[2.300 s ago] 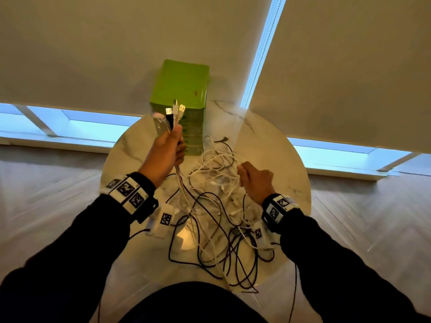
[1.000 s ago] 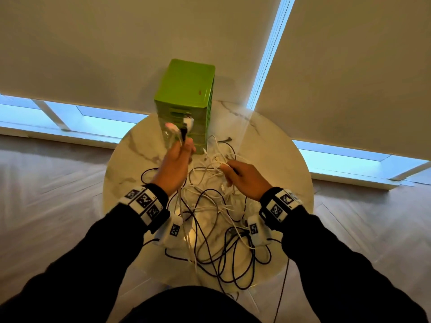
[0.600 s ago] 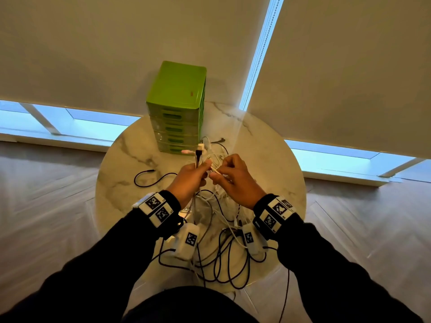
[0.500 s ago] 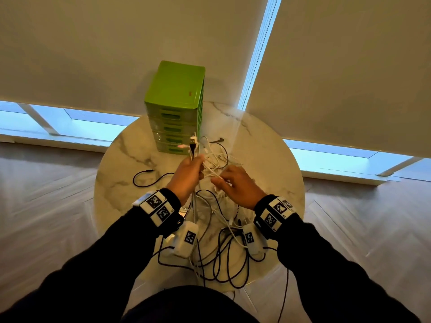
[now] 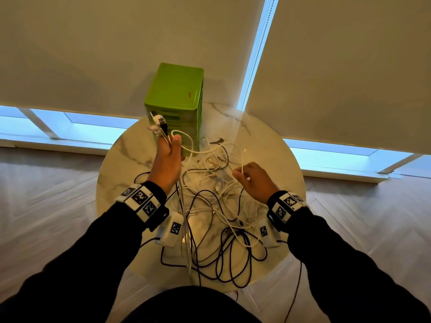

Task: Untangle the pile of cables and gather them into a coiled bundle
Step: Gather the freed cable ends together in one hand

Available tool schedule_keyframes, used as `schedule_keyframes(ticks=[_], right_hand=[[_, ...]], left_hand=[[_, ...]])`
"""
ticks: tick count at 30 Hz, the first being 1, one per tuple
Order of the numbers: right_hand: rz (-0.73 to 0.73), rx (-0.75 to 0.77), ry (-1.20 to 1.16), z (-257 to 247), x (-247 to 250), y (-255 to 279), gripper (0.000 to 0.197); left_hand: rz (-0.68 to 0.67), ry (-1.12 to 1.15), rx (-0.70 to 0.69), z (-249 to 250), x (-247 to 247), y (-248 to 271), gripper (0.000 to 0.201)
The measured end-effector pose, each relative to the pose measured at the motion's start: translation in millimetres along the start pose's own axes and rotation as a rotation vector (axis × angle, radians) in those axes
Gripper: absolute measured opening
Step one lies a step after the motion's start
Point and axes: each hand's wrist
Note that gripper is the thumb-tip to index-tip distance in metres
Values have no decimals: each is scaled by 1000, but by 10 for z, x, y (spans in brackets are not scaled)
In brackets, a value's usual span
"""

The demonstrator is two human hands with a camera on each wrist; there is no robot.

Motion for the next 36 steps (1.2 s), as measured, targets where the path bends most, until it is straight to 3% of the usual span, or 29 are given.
schedule_keyframes(ticks=[4,6,8,11,13,15,18,22,25,29,34,36], right_hand=[[-41,-278,-172,-70,153,26,54],[-75,-345,-147,41,187,100,64],[-69,-333,21,191,207,222,81],[132,-159,-19,241,281,488,100],[220,17,-36,115,399,675,95],[193,88,-39,-51,494,879,81],[160,44,-68,-195,571,1146,57],[275,-27,-227,-212,741,1449,19],[382,-88,-223,-64,872,1677,18],[323,-310,-35,426,867,2022,24],[16,-738,96,1010,537,2506,23],[-18,-795,77,1000,390,2542,32]], left_hand=[[-190,138,47,-8,-154,146,13],[-302,194,62,37,-244,217,15],[-386,169,37,79,-350,283,16],[-466,95,-19,150,-542,387,18],[-531,70,-49,197,-688,471,18],[-602,76,-67,234,-849,564,18],[-680,68,-97,274,-1107,686,17],[-816,126,-94,349,-1471,831,20],[-874,177,-61,433,-1668,907,27],[-929,261,7,458,-1800,936,33],[-987,308,110,331,-1867,1002,35],[-999,294,124,253,-1890,1049,36]])
Point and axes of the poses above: each hand's wrist, its own y-axis away from the middle knuckle, its own x-axis out of the back of the hand, z = x × y, and after that the axes turned 1 degree about x, right-handed
